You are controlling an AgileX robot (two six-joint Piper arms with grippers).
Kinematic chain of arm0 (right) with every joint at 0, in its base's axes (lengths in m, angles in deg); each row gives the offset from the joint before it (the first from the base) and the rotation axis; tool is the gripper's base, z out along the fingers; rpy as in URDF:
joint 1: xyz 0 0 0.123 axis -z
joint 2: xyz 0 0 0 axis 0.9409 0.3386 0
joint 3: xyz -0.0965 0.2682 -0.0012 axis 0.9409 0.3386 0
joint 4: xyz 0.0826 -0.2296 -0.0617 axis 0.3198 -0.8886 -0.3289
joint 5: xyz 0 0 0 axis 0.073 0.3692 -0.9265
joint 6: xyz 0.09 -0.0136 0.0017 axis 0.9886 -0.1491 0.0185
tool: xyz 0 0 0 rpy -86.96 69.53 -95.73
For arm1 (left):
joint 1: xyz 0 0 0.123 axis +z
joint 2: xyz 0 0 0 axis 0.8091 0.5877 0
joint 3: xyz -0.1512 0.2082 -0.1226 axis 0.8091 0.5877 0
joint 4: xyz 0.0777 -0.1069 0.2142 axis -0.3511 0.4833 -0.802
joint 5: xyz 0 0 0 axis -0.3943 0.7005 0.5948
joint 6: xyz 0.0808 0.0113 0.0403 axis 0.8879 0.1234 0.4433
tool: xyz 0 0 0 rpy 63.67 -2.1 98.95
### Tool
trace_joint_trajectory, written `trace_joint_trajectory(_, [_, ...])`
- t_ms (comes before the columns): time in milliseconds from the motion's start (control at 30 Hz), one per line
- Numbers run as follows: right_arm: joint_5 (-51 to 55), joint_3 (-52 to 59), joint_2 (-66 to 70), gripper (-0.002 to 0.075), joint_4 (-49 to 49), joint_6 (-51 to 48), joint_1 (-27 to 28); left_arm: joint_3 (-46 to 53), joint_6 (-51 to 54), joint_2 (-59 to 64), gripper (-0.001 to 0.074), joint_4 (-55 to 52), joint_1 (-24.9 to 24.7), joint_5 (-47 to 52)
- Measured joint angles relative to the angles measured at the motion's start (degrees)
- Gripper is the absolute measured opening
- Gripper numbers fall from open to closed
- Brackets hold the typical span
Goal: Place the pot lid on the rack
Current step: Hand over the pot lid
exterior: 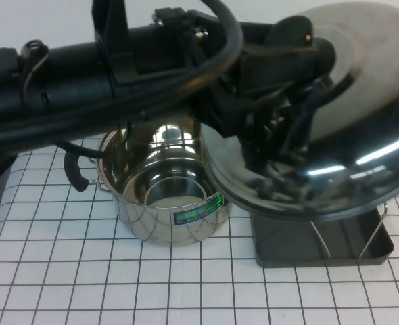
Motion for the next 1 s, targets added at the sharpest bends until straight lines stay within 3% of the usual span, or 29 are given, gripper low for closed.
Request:
trace_joint_trajectory(67, [-1.42,0.00,0.00,0.0582,0.08,6.61,0.00,0.00,0.00,0.00,0.0335,0.00,-1.22,0.00])
trace_joint_trajectory(167, [-1.97,0.00,0.43,0.0628,0.24,11.17,0.00,0.00,0.00,0.00,0.0335,-0.04,-2.89,0.11])
trace_joint_trajectory(667, [-0.02,0.00,7.44,0.0634,0.30,14.25,0.00,0.00,-0.29,0.00,0.0335,-0.17,-9.84,0.11])
trace_joint_trajectory(833, [0.03,0.00,8.13,0.0524,0.30,11.62,0.00,0.00,3.39,0.00,0.0335,-0.26,-10.73,0.24])
trace_joint_trajectory(1000, [-0.37,0.00,8.13,0.0275,1.12,9.67,0.00,0.00,7.37,0.10,0.0335,-0.93,-10.73,-0.36])
